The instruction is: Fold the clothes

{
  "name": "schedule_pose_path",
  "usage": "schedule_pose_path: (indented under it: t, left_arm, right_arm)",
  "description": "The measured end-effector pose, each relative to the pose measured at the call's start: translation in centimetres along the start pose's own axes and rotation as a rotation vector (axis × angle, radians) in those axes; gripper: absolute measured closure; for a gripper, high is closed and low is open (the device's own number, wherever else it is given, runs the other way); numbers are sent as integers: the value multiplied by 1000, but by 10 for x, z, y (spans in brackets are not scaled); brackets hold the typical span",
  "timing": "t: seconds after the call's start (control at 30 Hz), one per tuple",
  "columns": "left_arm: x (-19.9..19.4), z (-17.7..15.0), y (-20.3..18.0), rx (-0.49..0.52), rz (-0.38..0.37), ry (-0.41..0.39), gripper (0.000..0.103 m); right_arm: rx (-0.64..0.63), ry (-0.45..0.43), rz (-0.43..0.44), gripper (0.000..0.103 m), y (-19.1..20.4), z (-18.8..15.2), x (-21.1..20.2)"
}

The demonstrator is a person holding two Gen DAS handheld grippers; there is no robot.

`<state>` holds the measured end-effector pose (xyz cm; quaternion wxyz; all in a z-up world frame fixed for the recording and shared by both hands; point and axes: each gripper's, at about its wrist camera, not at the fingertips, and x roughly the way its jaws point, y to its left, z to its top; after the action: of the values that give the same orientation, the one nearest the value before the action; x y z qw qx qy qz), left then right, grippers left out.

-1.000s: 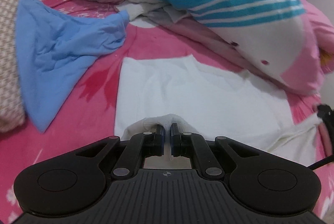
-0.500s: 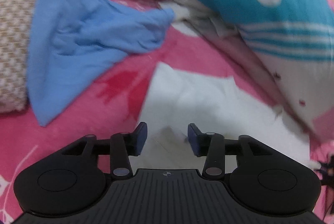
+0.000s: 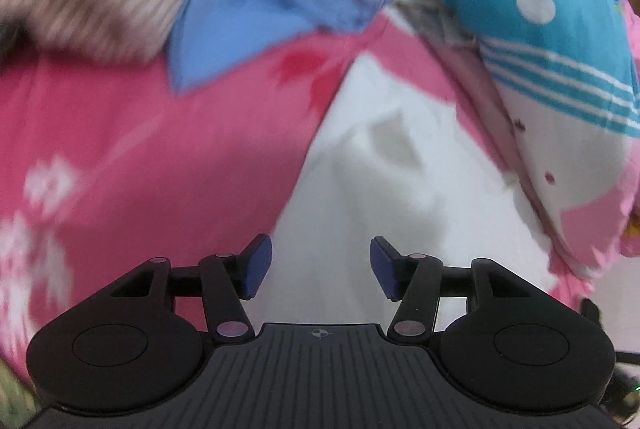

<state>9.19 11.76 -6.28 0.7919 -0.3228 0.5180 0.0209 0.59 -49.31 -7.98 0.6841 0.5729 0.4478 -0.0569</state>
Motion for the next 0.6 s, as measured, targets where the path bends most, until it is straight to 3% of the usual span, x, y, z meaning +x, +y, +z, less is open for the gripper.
schedule_pose_path:
  t: [0.13,0.23,0.4,0.6]
  left_arm:
    - [4,-38,15,-78,-33,76,49]
    - [18,-58,24,-141,-22,91,48]
    - [33,-62,37,-271,-29,4,42]
    - [41,-56,29,-289,-39,-98,41]
  right_arm:
    - [106,31,-15,65,-27,-49,4]
    - [162,44,-31,65,-47,-72,16]
    - [218,-54,-3,65,-63,-66,38]
    - [274,-167,92,65,-69,-59,56]
